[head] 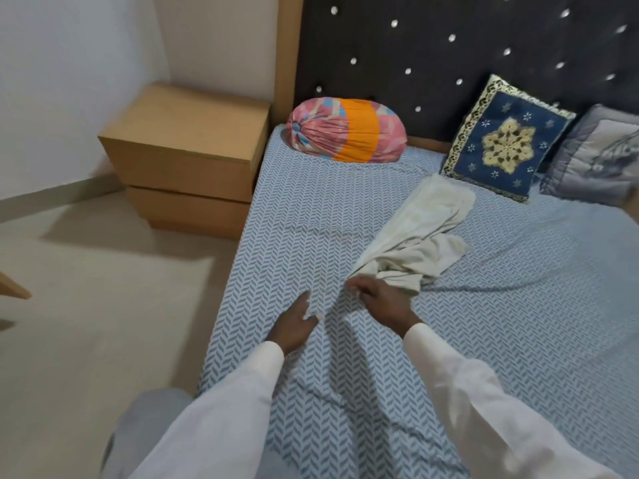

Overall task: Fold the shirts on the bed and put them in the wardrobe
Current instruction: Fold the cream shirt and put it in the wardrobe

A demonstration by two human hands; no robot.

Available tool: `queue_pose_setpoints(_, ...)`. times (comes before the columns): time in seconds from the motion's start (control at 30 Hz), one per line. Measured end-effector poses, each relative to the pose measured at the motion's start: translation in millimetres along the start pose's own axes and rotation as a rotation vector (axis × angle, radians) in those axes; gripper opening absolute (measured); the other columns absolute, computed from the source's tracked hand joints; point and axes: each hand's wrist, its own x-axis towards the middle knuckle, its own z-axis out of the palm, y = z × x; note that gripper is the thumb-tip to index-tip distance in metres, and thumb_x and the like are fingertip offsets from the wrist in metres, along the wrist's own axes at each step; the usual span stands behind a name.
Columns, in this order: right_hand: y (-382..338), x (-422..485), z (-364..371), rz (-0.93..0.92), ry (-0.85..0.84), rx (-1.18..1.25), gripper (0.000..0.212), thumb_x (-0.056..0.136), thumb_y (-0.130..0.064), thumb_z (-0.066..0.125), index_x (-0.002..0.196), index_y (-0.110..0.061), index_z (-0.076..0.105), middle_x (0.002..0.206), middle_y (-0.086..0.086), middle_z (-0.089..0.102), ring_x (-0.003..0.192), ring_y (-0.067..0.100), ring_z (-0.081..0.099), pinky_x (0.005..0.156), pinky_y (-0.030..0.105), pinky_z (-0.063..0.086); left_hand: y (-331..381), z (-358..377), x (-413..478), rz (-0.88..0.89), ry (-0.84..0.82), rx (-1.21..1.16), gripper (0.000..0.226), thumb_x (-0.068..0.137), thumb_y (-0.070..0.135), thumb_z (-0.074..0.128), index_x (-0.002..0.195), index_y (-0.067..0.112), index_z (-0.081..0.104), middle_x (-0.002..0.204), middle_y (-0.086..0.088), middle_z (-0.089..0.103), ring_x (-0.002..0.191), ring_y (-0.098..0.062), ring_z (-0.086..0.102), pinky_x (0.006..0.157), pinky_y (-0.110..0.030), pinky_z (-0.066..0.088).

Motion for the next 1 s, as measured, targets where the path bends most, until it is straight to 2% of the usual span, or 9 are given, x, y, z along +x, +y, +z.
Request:
queue_pose_setpoints(0.17, -67.6, -56.8, 36.6, -0.065, -0.256, 0.45, 0.029, 0.095, -0.002, 0.053, 0.117, -0.01, 0.071, 0.115, -0.002, 0.071, 0.116, 0.015, 0.063, 0.106, 0.034, 0.046, -16.3, -17.2, -49.4, 0.078, -0.035, -0.13, 0.102, 0.083, 0.016, 0.075, 0.155, 0.038, 0.006, 0.153, 0.003, 0.035, 0.14, -0.016, 0.035, 0.106, -0.034, 0.041)
queue_pose_setpoints(0.23, -91.5, -75.2, 45.4, -0.123, -0.35, 0.602, 0.028, 0.096, 0.003, 0.053, 0.12, 0.0, 0.068, 0.118, 0.007, 0.071, 0.117, 0.022, 0.063, 0.106, 0.038, 0.047, -16.4, -24.5, -68.4, 0.164, 0.031, -0.145, 0.07, 0.091, 0.016, 0.066, 0.151, 0.028, 0.031, 0.137, 0.012, 0.052, 0.125, -0.009, 0.05, 0.101, -0.027, 0.045)
queue_pose_setpoints(0.3, -110.1, -89.4, 45.6, -0.167, -0.41, 0.727, 0.028, 0.095, 0.008, 0.052, 0.121, 0.007, 0.063, 0.117, 0.008, 0.07, 0.113, 0.022, 0.065, 0.101, 0.035, 0.05, -8.2, -30.1, -86.3, 0.262, 0.19, -0.146, 0.025, 0.1, 0.007, 0.046, 0.12, 0.013, 0.06, 0.103, 0.005, 0.072, 0.101, -0.02, 0.06, 0.081, -0.025, 0.055)
queue_pose_setpoints(0.37, -122.2, -109.0, 42.6, -0.211, -0.319, 0.814, 0.027, 0.094, 0.009, 0.053, 0.118, 0.003, 0.064, 0.111, 0.006, 0.071, 0.104, 0.02, 0.065, 0.093, 0.032, 0.053, 6.8, -36.7, -112.3, 0.296, 0.244, -0.209, 0.026, 0.1, 0.005, 0.039, 0.101, 0.008, 0.066, 0.084, -0.004, 0.074, 0.085, -0.028, 0.065, 0.066, -0.028, 0.058)
queue_pose_setpoints(0.5, -102.8, -127.5, 40.8, -0.19, 0.173, 0.676, 0.028, 0.077, -0.012, 0.073, 0.103, -0.014, 0.061, 0.104, 0.007, 0.068, 0.093, 0.023, 0.063, 0.084, 0.041, 0.052, 37.0, -48.2, -146.2, 0.373, 0.137, -0.402, 0.025, 0.102, 0.014, 0.045, 0.113, 0.007, 0.067, 0.104, -0.011, 0.073, 0.097, -0.023, 0.07, 0.087, -0.033, 0.057)
queue_pose_setpoints(0.63, -91.3, -138.4, 57.9, -0.17, 0.16, 0.387, 0.073, 0.068, -0.028, 0.085, 0.126, -0.04, 0.043, 0.123, -0.004, 0.054, 0.112, 0.009, 0.057, 0.088, 0.03, 0.055, 57.1, -61.3, -172.3, 0.432, 0.096, -0.451, 0.025, 0.103, 0.018, 0.042, 0.098, 0.009, 0.065, 0.092, -0.006, 0.071, 0.086, -0.015, 0.068, 0.078, -0.028, 0.055)
queue_pose_setpoints(0.73, -101.2, -135.0, 57.6, -0.132, 0.291, 0.409, 0.053, 0.083, -0.011, 0.068, 0.123, -0.04, 0.049, 0.105, -0.005, 0.062, 0.094, 0.008, 0.062, 0.077, 0.031, 0.053, 63.4, -68.3, -184.7, 0.437, 0.15, -0.397, 0.028, 0.102, 0.02, 0.039, 0.097, 0.016, 0.066, 0.093, -0.006, 0.071, 0.085, -0.015, 0.066, 0.072, -0.028, 0.053)
queue_pose_setpoints(0.83, -111.7, -128.4, 37.7, -0.136, 0.365, 0.364, 0.031, 0.085, -0.014, 0.054, 0.107, -0.032, 0.065, 0.088, -0.006, 0.068, 0.079, 0.01, 0.061, 0.07, 0.031, 0.049, 63.3, -82.1, -189.8, 0.433, 0.247, -0.374, 0.032, 0.102, 0.026, 0.038, 0.109, 0.013, 0.066, 0.102, -0.012, 0.071, 0.087, -0.02, 0.066, 0.065, -0.03, 0.054)
queue_pose_setpoints(1.0, -125.2, -124.2, -14.1, -0.154, 0.496, 0.43, 0.02, 0.094, -0.01, 0.049, 0.099, -0.018, 0.066, 0.074, -0.001, 0.059, 0.057, 0.009, 0.054, 0.042, 0.025, 0.044, 55.8, -104.3, -184.1, 0.466, 0.345, -0.241, 0.027, 0.097, 0.043, 0.049, 0.089, 0.022, 0.064, 0.072, 0.005, 0.062, 0.064, -0.01, 0.052, 0.058, -0.027, 0.041)
